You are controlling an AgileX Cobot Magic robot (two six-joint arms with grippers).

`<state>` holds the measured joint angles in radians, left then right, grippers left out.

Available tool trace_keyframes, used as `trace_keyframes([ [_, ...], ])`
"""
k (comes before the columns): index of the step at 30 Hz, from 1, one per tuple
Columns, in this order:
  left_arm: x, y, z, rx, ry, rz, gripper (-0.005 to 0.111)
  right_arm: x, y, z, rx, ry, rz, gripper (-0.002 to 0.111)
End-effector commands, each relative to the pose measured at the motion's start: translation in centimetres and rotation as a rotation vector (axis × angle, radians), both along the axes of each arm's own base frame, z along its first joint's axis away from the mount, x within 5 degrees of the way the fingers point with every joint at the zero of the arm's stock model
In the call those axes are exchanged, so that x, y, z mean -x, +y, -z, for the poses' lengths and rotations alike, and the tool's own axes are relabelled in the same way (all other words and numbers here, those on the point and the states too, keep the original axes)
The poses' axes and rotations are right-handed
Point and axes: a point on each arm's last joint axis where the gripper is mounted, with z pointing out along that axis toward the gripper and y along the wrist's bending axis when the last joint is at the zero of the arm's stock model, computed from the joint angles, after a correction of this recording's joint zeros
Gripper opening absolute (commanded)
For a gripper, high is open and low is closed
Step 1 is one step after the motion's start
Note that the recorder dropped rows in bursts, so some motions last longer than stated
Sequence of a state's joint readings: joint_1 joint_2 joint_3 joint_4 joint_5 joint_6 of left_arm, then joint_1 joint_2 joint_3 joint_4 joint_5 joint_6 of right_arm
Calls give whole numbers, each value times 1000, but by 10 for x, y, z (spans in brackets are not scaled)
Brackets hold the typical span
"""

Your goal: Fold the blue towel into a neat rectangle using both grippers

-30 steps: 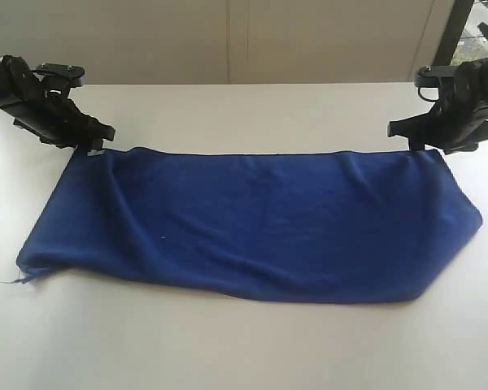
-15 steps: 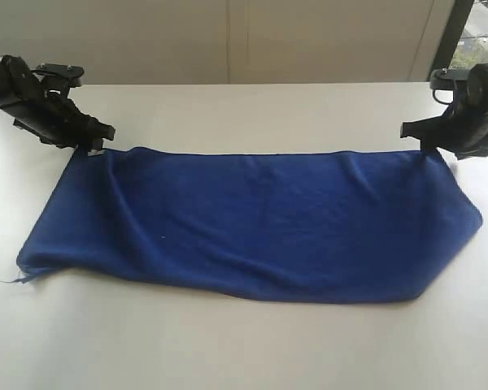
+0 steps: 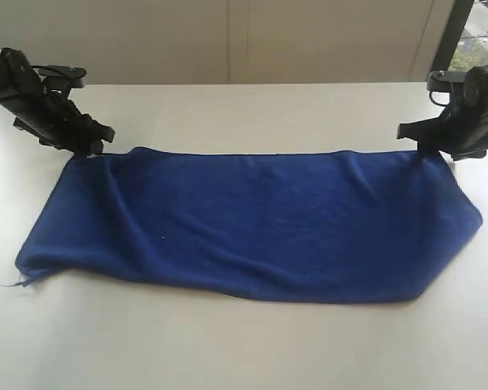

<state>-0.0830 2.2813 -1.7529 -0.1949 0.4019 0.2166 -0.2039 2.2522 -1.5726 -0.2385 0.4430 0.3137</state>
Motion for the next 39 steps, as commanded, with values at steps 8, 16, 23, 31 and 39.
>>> trace_keyframes([
  [8, 7, 0, 5, 1, 76, 12, 16, 0, -2, 6, -3, 8, 6, 0],
  [16, 7, 0, 1, 1, 68, 14, 0, 0, -2, -3, 0, -5, 7, 0],
  [23, 10, 1, -38, 7, -7, 16, 0, 4, -2, -46, 20, -72, 9, 0],
  [31, 29, -1, -86, 16, -15, 43, 0, 34, 4, -89, 33, -93, 12, 0],
  [39, 87, 3, -143, 26, -72, 48, 0, 105, 19, -153, 53, -195, 10, 0],
])
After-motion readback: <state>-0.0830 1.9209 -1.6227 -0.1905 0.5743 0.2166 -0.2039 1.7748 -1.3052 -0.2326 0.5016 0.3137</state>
